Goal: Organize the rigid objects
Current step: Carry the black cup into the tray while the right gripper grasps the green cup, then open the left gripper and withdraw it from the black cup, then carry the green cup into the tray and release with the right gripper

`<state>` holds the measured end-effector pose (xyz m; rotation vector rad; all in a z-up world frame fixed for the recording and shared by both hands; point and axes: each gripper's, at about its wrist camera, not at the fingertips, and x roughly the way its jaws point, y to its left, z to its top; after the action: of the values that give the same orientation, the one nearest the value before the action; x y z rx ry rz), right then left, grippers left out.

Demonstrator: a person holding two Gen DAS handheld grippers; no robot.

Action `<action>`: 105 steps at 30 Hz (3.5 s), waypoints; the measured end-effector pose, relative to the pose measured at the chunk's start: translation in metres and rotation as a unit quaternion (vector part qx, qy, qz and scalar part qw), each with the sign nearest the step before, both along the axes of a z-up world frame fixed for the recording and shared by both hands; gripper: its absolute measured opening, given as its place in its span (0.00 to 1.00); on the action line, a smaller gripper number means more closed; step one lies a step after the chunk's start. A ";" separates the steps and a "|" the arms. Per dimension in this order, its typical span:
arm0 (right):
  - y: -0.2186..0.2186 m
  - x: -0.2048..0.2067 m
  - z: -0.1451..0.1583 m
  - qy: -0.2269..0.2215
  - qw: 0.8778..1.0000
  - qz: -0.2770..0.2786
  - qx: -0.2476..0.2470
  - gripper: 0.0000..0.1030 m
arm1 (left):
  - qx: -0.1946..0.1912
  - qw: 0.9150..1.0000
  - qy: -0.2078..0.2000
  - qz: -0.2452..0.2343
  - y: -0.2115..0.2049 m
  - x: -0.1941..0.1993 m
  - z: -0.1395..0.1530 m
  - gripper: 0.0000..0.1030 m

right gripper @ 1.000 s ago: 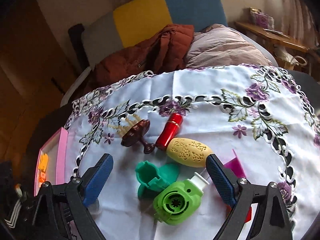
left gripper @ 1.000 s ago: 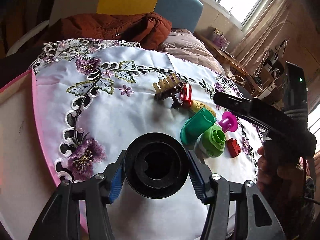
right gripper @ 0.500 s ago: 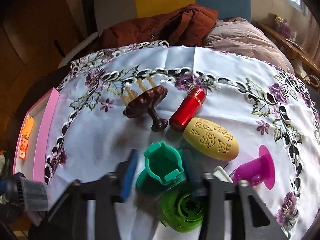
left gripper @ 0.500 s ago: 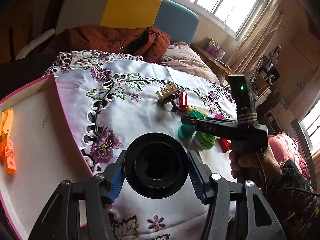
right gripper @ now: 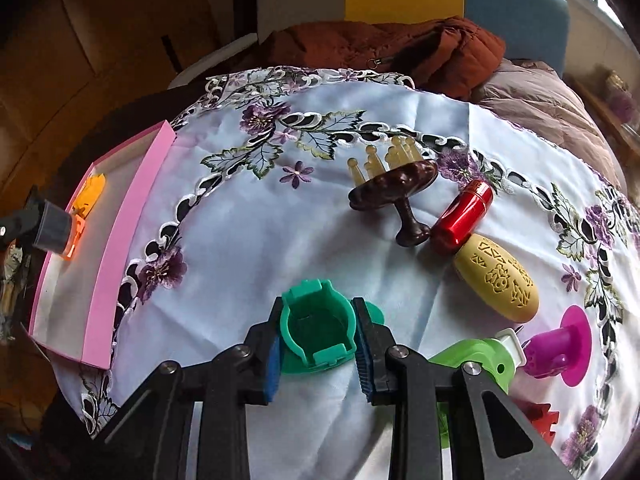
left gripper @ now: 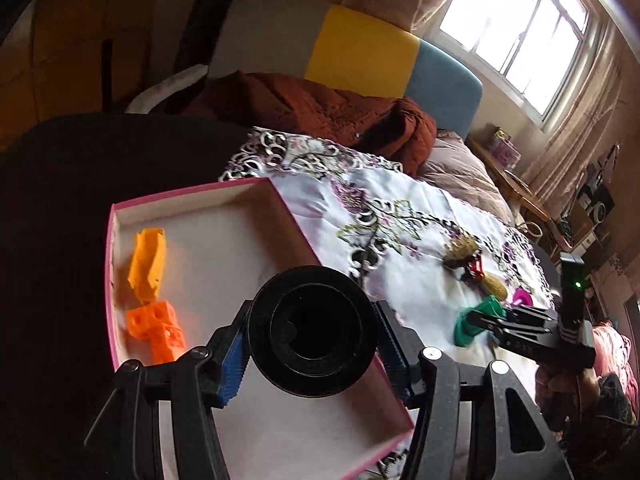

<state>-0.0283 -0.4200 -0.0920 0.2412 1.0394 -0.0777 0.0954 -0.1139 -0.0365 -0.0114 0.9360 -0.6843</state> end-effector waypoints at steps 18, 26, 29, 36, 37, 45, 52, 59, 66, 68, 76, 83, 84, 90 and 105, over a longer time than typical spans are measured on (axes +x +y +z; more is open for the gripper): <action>0.002 0.002 0.000 0.000 1.000 0.011 -0.012 0.30 | 0.037 0.996 0.020 0.075 0.001 0.095 -0.039 0.57; 0.002 0.002 0.000 0.001 1.000 0.008 -0.009 0.30 | 0.028 0.994 0.033 0.095 0.015 0.092 -0.030 0.64; 0.002 0.002 -0.001 0.005 1.000 0.006 -0.010 0.30 | 0.018 0.994 0.027 0.104 0.027 0.080 -0.023 0.67; 0.004 0.002 -0.002 0.005 1.000 0.008 -0.022 0.30 | 0.033 0.994 0.011 0.102 0.044 0.029 -0.021 0.67; 0.004 0.002 -0.002 0.005 1.000 0.008 -0.023 0.30 | 0.038 0.994 0.004 0.101 0.043 0.020 -0.021 0.67; 0.004 0.001 -0.002 0.006 1.000 0.007 -0.024 0.30 | 0.067 0.992 -0.025 0.099 0.037 -0.034 -0.021 0.67; 0.005 0.001 0.000 0.002 1.000 0.001 -0.026 0.30 | 0.081 0.991 -0.035 0.098 0.034 -0.054 -0.020 0.67; 0.012 0.001 -0.002 0.004 0.999 0.010 -0.050 0.30 | 0.085 0.990 -0.030 0.109 0.040 -0.060 -0.023 0.67; 0.016 0.001 -0.001 0.000 0.998 0.018 -0.066 0.30 | 0.089 0.989 -0.032 0.115 0.044 -0.062 -0.024 0.67; 0.017 0.001 -0.001 0.000 0.998 0.019 -0.068 0.30 | 0.088 0.989 -0.033 0.117 0.044 -0.062 -0.023 0.67; 0.018 0.001 -0.001 -0.001 0.997 0.019 -0.071 0.30 | 0.089 0.988 -0.035 0.121 0.048 -0.064 -0.021 0.67; 0.019 0.000 -0.001 -0.001 0.997 0.020 -0.073 0.30 | 0.090 0.988 -0.028 0.126 0.053 -0.062 -0.021 0.67; 0.019 0.000 -0.001 -0.001 0.997 0.020 -0.073 0.30 | 0.089 0.988 -0.027 0.126 0.054 -0.062 -0.022 0.67; 0.020 0.001 -0.002 0.007 0.997 0.014 -0.078 0.30 | 0.082 0.989 -0.017 0.126 0.063 -0.060 -0.023 0.67; 0.113 0.016 0.070 -0.091 0.992 0.087 -0.022 0.30 | 0.050 0.983 -0.004 0.175 0.115 -0.049 -0.027 0.66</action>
<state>-0.0118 -0.3074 -0.0220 0.1147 0.8731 0.0772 0.0468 0.0007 -0.0630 -0.0826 0.9299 -0.3118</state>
